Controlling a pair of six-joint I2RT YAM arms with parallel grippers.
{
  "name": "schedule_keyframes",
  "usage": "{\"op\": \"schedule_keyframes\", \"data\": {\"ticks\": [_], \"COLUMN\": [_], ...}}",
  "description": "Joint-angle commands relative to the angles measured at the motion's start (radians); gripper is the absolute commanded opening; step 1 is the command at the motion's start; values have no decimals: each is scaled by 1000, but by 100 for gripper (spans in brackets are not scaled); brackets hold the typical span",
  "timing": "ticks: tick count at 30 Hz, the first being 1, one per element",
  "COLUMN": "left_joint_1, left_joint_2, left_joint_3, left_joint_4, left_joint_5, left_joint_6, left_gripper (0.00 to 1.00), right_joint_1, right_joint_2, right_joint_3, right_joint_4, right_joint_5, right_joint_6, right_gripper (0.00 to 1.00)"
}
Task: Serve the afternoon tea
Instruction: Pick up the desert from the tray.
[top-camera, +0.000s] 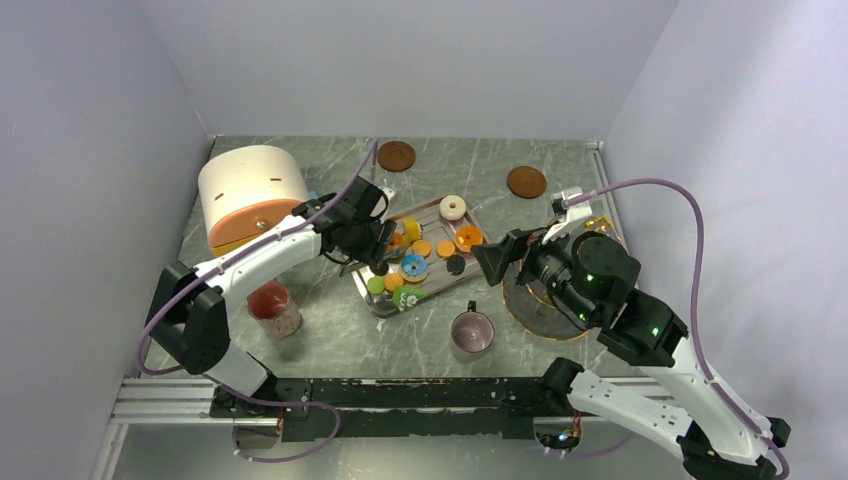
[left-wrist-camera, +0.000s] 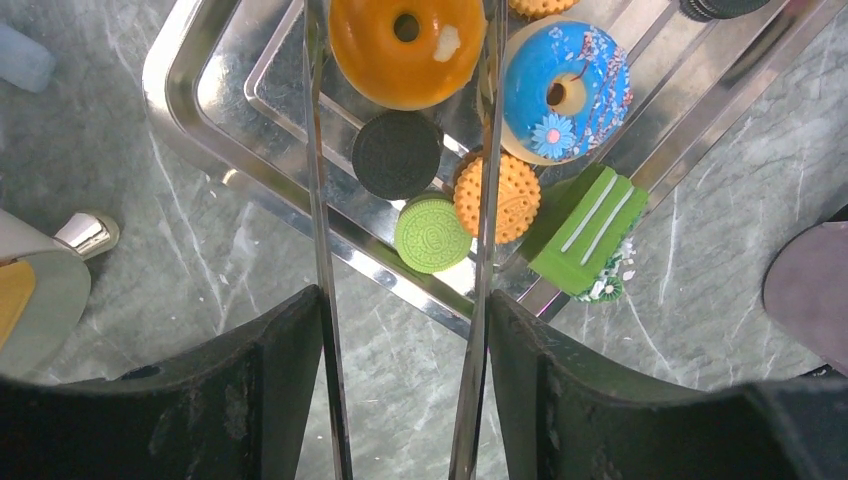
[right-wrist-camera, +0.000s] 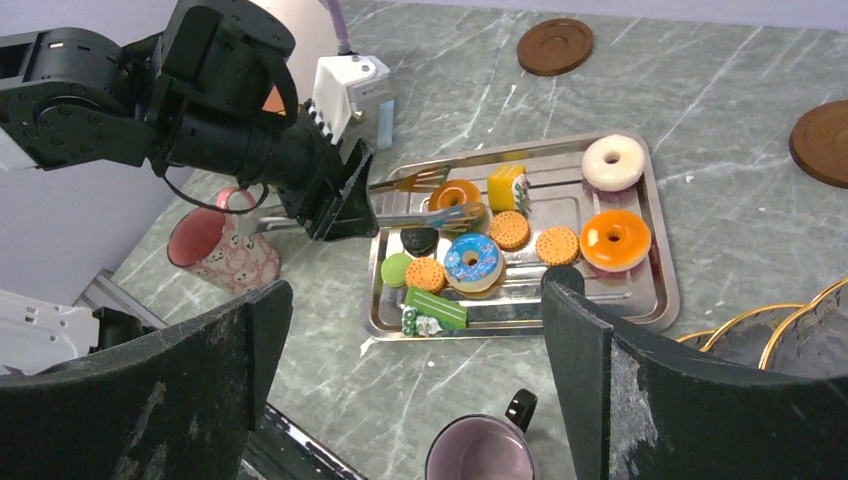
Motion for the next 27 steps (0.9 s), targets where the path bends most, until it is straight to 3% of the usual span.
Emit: {"op": "schedule_keyframes", "data": {"ticks": [1, 8, 20, 27], "left_joint_1": [-3, -2, -3, -5], "left_joint_2": [4, -30, -119, -148], "left_joint_3": [-9, 22, 140, 205], "left_joint_4": [35, 5, -53, 20], "left_joint_5": [-9, 2, -28, 151], "left_joint_6": [6, 3, -3, -42], "left_gripper": [63, 53, 48, 45], "right_joint_1": [0, 0, -1, -1], "right_joint_2": [-12, -6, 13, 28], "right_joint_3": [-4, 20, 57, 116], "right_joint_4": [13, 5, 28, 34], "right_joint_5": [13, 15, -3, -33], "right_joint_6": [-9, -10, -7, -7], "right_gripper": [100, 100, 100, 100]}}
